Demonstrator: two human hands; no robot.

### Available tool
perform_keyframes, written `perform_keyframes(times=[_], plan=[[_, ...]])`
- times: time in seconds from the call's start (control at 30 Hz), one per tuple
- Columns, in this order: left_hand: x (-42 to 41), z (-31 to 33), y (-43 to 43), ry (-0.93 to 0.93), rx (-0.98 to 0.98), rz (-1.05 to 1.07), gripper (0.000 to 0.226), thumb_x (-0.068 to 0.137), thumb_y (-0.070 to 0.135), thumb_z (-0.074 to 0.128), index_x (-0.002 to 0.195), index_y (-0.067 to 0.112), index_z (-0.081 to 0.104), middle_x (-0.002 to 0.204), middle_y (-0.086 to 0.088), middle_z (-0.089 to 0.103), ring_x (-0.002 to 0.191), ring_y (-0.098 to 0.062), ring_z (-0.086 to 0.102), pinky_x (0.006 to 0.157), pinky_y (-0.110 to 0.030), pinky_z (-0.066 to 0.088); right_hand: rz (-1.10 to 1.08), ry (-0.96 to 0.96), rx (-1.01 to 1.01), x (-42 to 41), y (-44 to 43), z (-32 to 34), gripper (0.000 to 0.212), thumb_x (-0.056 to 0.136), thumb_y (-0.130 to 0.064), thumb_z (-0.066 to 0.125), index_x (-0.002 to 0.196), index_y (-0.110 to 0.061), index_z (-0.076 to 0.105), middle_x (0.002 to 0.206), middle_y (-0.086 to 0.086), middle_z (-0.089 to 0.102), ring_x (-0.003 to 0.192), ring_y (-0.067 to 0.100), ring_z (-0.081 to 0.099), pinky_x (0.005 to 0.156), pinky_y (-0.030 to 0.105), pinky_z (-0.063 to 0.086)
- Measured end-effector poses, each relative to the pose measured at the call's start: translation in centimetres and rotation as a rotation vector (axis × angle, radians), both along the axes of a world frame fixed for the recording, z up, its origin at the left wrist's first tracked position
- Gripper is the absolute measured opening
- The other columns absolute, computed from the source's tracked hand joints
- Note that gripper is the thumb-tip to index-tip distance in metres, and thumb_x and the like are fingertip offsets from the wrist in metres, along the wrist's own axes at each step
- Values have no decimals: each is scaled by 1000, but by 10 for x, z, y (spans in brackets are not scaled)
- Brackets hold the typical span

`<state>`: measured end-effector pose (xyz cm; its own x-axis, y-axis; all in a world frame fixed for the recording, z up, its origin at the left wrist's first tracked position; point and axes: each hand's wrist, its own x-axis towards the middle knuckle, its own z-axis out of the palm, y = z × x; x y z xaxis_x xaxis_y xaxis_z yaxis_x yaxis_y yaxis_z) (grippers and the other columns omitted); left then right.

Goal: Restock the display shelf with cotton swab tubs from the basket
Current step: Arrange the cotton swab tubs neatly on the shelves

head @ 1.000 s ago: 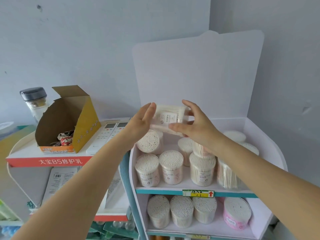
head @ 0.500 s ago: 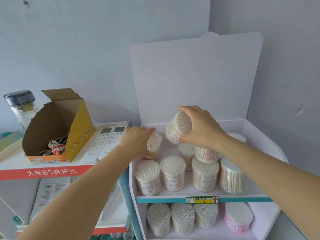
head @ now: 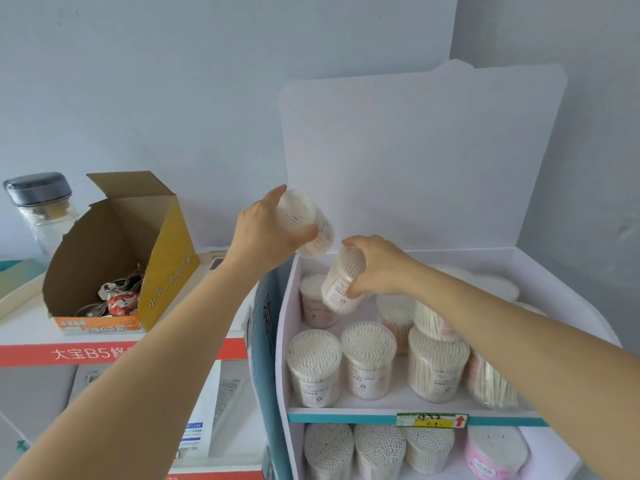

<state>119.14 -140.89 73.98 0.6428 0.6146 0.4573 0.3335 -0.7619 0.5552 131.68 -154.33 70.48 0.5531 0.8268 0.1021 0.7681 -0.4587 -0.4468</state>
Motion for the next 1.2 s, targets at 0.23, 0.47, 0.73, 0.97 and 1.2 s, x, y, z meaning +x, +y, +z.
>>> perform_keyframes(times=[0.23,0.47,0.73,0.97,1.2], plan=[[-11,-1,8,-63,-61,23,79,78,42,69,145,21,32,141,-6,45,129,-24,41,103,-32,33,-38,277,-1,10,20,-13,89,73,-28,78,147,-22,31,150,1,33,134,19,38,105,34,40],[-17,-4,13,-155,-195,-1,77,78,44,70,143,20,35,136,-6,48,126,-22,44,101,-32,36,-89,337,-51,11,24,-21,89,72,-34,79,146,-22,31,148,3,35,130,21,43,99,33,44],[-25,-12,6,-145,-201,-26,78,78,44,70,143,21,35,140,-6,47,128,-21,43,98,-27,34,30,267,-127,-12,42,-45,93,69,-22,78,147,-23,29,149,0,35,133,19,39,105,31,38],[-25,-17,-7,-84,-149,-51,79,78,45,71,144,21,34,141,-4,46,129,-20,42,100,-28,34,66,284,-96,-16,35,-55,77,85,-35,64,149,-24,22,153,1,32,136,21,36,107,33,32],[-18,-20,-21,-12,-71,-67,79,77,45,71,143,22,34,142,-2,47,131,-21,42,105,-31,32,143,227,-122,-17,6,-38,74,86,-40,63,148,-23,25,151,1,35,135,19,37,104,27,33]])
